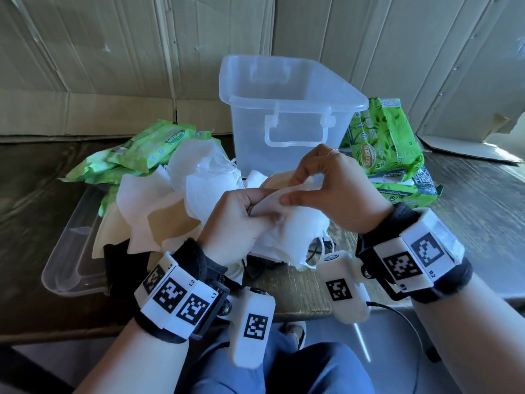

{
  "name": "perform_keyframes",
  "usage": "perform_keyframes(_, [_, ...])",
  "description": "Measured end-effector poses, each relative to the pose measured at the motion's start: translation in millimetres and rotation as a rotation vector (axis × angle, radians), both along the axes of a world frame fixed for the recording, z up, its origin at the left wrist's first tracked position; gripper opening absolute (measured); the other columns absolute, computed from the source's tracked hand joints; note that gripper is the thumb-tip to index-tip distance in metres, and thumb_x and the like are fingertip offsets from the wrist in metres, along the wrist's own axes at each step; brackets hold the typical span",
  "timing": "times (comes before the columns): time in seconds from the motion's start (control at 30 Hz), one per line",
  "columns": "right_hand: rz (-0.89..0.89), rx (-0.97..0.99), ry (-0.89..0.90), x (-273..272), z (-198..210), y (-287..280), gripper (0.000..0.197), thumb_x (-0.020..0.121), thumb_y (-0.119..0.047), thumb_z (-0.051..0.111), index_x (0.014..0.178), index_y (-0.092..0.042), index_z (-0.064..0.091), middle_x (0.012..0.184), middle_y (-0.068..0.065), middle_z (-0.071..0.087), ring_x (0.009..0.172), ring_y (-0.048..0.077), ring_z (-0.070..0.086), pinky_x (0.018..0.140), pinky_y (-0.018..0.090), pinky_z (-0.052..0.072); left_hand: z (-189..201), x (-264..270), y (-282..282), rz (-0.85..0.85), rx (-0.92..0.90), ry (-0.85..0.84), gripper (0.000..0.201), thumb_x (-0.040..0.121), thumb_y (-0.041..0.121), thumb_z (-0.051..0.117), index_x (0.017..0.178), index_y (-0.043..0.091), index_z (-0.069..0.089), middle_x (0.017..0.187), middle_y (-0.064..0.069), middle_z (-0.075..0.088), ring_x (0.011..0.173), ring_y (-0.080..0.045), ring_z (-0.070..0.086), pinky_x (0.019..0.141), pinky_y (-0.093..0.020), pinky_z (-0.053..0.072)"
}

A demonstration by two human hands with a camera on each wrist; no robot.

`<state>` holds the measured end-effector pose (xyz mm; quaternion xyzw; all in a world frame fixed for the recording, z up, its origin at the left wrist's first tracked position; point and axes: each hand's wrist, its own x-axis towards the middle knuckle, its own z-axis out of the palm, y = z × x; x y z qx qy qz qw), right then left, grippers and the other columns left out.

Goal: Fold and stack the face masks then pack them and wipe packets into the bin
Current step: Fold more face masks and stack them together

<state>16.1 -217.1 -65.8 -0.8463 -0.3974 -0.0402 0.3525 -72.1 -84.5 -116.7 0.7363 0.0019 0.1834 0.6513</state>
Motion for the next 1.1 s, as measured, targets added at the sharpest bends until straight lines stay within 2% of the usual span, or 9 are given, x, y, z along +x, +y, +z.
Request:
perform_keyframes(0.2, [-0.003,0.035,-0.007,1,-5,-7,0.037,0.062,-0.027,0.082,0.089,-0.022,0.057,0.072,-0.007,0.051,0.062,0.003,0.045,0.057,0.012,0.033,1,0,2,-0.005,-0.010,-0.061,0.058,0.075,-0.019,0.061,0.105,0.030,0.054,0.085,0.012,0.072,0.081,-0.006,0.066,0.077,-0.020,0.051])
perform_keyframes(0.33, [0.028,0.083,0.046,5,-7,-15,0.027,0.062,-0.018,0.083,0.077,-0.024,0.061,0.065,0.010,0.059,0.056,0.016,0.045,0.056,0.026,0.036,0,1,3,0.002,-0.003,-0.070,0.058,0.076,-0.018,0.060,0.106,0.031,0.054,0.096,0.015,0.071,0.095,-0.004,0.065,0.088,-0.021,0.049])
perform_keyframes(0.43, [0.038,0.060,0.037,1,-8,-17,0.029,0.063,-0.014,0.081,0.064,-0.027,0.056,0.058,-0.010,0.054,0.053,0.002,0.045,0.053,0.012,0.033,-1,2,2,0.025,0.011,-0.072,0.054,0.077,-0.017,0.060,0.102,0.030,0.059,0.107,0.009,0.067,0.105,-0.006,0.061,0.097,-0.025,0.045])
perform_keyframes(0.6, [-0.003,0.002,0.019,3,-7,-23,0.025,0.073,-0.017,0.074,0.067,-0.026,0.051,0.063,-0.004,0.056,0.059,0.012,0.047,0.056,0.021,0.035,-3,3,3,0.085,-0.029,0.008,0.038,0.081,-0.006,0.062,0.090,0.030,0.068,0.090,0.016,0.071,0.090,-0.001,0.063,0.089,-0.019,0.047])
perform_keyframes(0.67, [-0.195,0.138,-0.056,12,-3,-29,0.021,0.075,-0.018,0.072,0.073,-0.021,0.051,0.064,-0.002,0.051,0.059,0.015,0.044,0.054,0.021,0.033,-3,4,5,0.151,-0.076,0.012,0.023,0.085,0.005,0.062,0.088,0.026,0.070,0.094,0.011,0.071,0.092,-0.003,0.061,0.090,-0.021,0.044])
perform_keyframes(0.77, [-0.367,0.387,-0.156,14,6,-34,0.016,0.070,-0.027,0.061,0.073,-0.021,0.047,0.060,-0.014,0.044,0.053,0.001,0.042,0.051,0.019,0.030,-2,6,8,0.206,-0.202,0.031,0.017,0.084,0.037,0.063,0.083,0.026,0.075,0.099,0.005,0.072,0.103,-0.010,0.062,0.097,-0.030,0.044])
perform_keyframes(0.87, [-0.124,0.295,-0.156,-4,-1,-22,0.015,0.073,-0.026,0.062,0.071,-0.026,0.047,0.061,-0.020,0.047,0.056,-0.008,0.049,0.053,0.007,0.033,3,6,3,0.149,-0.366,0.105,0.045,0.086,0.054,0.050,0.086,0.018,0.076,0.102,-0.004,0.072,0.104,-0.022,0.064,0.100,-0.045,0.045])
perform_keyframes(0.97, [0.218,0.036,-0.009,-21,-15,-8,0.004,0.079,-0.026,0.062,0.079,-0.027,0.059,0.074,-0.014,0.058,0.070,0.001,0.056,0.065,0.006,0.038,6,5,0,0.106,-0.378,0.086,0.051,0.078,0.057,0.055,0.082,0.010,0.075,0.091,-0.010,0.073,0.087,-0.022,0.067,0.085,-0.037,0.048])
perform_keyframes(1.1, [0.260,0.223,0.298,-10,-17,-8,0.019,0.082,-0.019,0.046,0.089,-0.025,0.063,0.089,0.008,0.067,0.078,0.019,0.060,0.074,0.020,0.045,-2,5,6,0.205,-0.247,0.042,0.024,0.087,0.012,0.059,0.071,0.020,0.076,0.071,0.000,0.069,0.076,-0.021,0.057,0.075,-0.040,0.041])
